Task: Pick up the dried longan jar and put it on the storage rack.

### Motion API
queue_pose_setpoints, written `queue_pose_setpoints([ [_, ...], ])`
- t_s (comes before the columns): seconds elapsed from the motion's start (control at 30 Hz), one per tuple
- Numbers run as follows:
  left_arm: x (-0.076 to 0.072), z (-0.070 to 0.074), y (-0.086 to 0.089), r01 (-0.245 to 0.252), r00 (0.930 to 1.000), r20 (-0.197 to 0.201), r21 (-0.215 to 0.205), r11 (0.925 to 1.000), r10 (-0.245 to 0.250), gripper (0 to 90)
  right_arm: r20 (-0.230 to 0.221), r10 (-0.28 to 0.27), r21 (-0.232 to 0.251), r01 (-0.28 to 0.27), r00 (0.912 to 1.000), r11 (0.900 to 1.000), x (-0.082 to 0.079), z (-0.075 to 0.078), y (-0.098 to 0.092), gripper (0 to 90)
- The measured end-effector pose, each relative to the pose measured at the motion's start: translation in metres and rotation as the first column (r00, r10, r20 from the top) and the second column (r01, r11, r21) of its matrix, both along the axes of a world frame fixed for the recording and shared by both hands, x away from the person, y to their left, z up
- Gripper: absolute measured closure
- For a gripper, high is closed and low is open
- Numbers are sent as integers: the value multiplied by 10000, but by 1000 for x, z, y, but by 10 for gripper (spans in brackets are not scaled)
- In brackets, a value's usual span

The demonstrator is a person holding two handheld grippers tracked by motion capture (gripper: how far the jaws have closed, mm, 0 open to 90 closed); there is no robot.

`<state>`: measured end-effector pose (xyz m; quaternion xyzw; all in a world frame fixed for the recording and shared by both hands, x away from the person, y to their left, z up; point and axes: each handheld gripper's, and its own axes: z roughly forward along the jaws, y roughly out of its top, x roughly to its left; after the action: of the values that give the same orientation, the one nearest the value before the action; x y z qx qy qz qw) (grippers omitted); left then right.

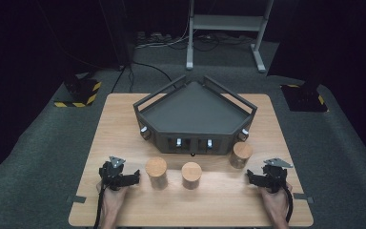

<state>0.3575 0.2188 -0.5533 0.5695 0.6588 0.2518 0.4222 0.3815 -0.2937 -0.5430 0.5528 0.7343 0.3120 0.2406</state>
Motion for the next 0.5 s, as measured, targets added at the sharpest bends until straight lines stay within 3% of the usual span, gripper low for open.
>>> queue_pose_setpoints([
  [0.2, -16, 4, 0, 716, 9974, -97, -246, 9971, -719, 1, 0, -37, 1, 37, 10000, 10000, 0, 0, 0, 54],
  [0.5, -43, 8, -7, 1910, 9814, -56, -755, 9787, -1920, 5, 4, -45, 2, 45, 10000, 10000, 0, 0, 0, 55],
])
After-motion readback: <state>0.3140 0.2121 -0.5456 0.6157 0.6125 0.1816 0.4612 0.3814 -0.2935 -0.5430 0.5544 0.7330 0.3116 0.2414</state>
